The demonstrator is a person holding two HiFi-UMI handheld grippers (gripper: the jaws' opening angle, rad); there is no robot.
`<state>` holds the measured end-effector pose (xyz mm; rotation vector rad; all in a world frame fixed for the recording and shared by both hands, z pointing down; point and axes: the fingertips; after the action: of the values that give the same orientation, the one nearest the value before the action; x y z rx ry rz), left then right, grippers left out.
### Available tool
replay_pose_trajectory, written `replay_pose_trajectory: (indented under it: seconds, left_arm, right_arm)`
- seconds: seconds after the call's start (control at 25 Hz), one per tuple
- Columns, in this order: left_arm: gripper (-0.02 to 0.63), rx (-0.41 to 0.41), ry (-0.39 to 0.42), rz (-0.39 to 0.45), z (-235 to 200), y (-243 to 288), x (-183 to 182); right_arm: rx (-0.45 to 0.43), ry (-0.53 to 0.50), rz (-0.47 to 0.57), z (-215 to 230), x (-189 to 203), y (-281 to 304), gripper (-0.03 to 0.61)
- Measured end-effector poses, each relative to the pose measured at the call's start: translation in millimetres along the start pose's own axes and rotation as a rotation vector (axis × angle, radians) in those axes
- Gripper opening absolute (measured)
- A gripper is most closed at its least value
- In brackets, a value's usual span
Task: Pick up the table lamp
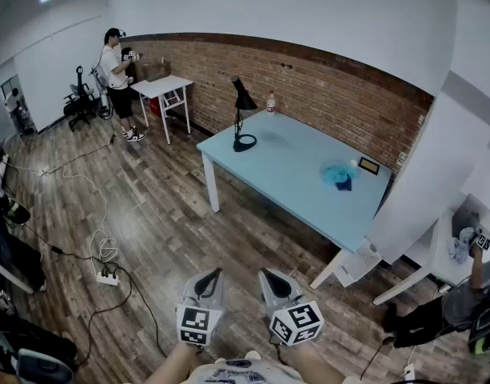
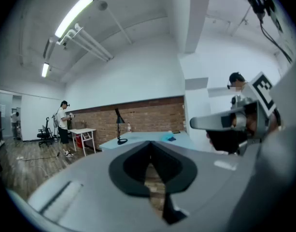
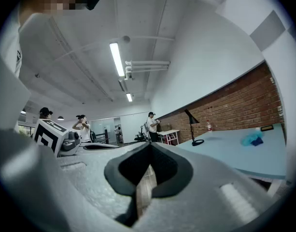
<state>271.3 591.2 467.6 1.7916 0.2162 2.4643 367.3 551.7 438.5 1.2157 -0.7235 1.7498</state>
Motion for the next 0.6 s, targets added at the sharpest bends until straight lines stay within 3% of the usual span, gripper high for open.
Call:
replay_pose_trajectory:
  seconds: [0.6]
  left_arm:
    - [-0.008,-0.018,-0.008,-0.012,21,32,-2]
  right_arm:
    - [-0.046,0.033,-0.014,41,-7,-3,-0.002]
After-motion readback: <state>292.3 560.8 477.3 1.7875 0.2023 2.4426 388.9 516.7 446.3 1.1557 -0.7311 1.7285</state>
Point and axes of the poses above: the fingertips, and each gripper's own axes: y forward along the fingers, z to its right, x out of its underside, and after that the axes turned 11 degrees about y, right-handed
